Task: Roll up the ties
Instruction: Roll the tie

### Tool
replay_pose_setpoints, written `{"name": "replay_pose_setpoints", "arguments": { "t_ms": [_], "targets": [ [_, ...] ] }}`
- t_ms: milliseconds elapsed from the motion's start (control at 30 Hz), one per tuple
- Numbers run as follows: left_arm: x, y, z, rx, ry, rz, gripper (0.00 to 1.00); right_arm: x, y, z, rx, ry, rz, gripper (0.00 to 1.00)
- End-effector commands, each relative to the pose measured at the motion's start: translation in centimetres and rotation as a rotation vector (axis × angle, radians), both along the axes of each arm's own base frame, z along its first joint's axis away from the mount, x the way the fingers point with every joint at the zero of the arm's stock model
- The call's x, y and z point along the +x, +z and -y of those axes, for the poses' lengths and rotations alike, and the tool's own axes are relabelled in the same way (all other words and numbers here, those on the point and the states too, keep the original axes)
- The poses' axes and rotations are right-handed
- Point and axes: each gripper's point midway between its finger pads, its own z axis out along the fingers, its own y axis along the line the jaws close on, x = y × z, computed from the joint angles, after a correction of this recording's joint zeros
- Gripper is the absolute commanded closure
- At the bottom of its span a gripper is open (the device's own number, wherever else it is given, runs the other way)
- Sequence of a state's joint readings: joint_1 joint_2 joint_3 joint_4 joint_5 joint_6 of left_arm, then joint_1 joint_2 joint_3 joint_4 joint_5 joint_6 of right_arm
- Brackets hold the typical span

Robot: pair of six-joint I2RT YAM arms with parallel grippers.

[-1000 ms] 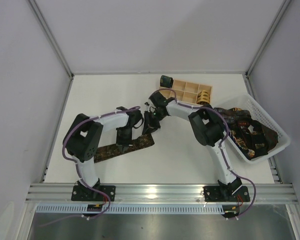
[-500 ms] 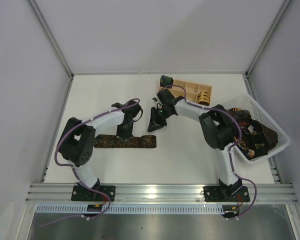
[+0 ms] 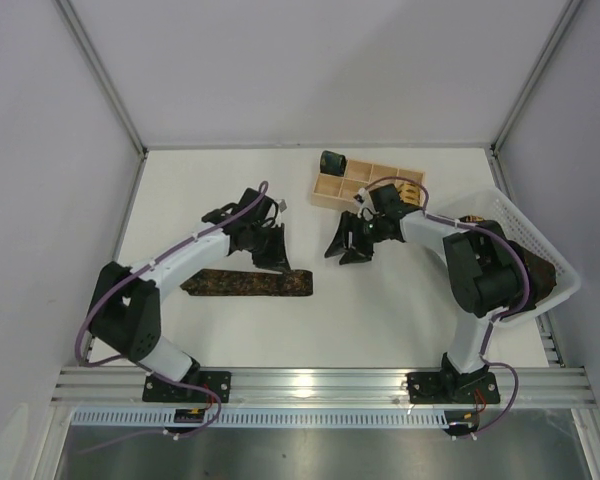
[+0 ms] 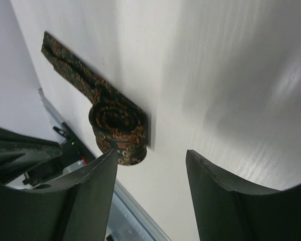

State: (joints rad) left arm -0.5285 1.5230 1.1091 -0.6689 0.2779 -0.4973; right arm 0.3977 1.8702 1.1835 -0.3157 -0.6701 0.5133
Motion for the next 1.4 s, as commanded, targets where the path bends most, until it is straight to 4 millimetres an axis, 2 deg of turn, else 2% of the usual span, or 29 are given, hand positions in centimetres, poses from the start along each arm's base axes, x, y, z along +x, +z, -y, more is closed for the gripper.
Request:
{"name": "replay_pose_setpoints", "arguments": {
  "t_ms": [0,33,100,167,333,600,733,967,1167,1367],
  "targets": [
    [1.1,0.8,3.7,-0.174,-0.058,-0.025,0.94,-1.1,2.6,-2.2,0.222,0.080,0.050,0.36],
    [1.3,0.1,3.8,-0.157,-0.057,-0.043,0.94,-1.9,2.1,-2.2,0.232,0.085,0.020,0.35],
    [1.5,-0.5,3.8,-0.144,-0.062,-0.055,0.94,-2.0,2.2,-2.8,0.265,0.102,0.042,0.32],
    [1.4,-1.6,3.4,-0.113,-0.062,-0.074,0.95,-2.9,1.5,-3.4,0.271,0.102,0.008,0.30],
    [1.6,-2.9,2.6,-0.077,-0.048,-0.078,0.96,-3.1,0.3,-4.9,0.263,0.092,0.000,0.29],
    [1.7,-3.8,1.2,-0.046,-0.031,-0.079,0.96,-4.2,-1.6,-5.4,0.220,0.074,-0.042,0.30],
    [1.3,-4.3,0.9,-0.046,-0.030,-0.085,0.97,-4.4,-1.8,-5.3,0.227,0.057,-0.057,0.30],
    [0.8,-5.3,0.4,-0.034,-0.024,-0.094,0.97,-5.6,-1.6,-6.5,0.256,0.089,-0.077,0.31],
    [0.8,-6.1,-0.5,-0.029,-0.005,-0.107,0.97,-6.7,-2.5,-7.4,0.229,0.106,-0.079,0.33],
    [1.0,-6.3,-0.8,-0.032,0.000,-0.112,0.98,-6.2,-3.9,-7.7,0.177,0.109,-0.057,0.35]
  ]
}}
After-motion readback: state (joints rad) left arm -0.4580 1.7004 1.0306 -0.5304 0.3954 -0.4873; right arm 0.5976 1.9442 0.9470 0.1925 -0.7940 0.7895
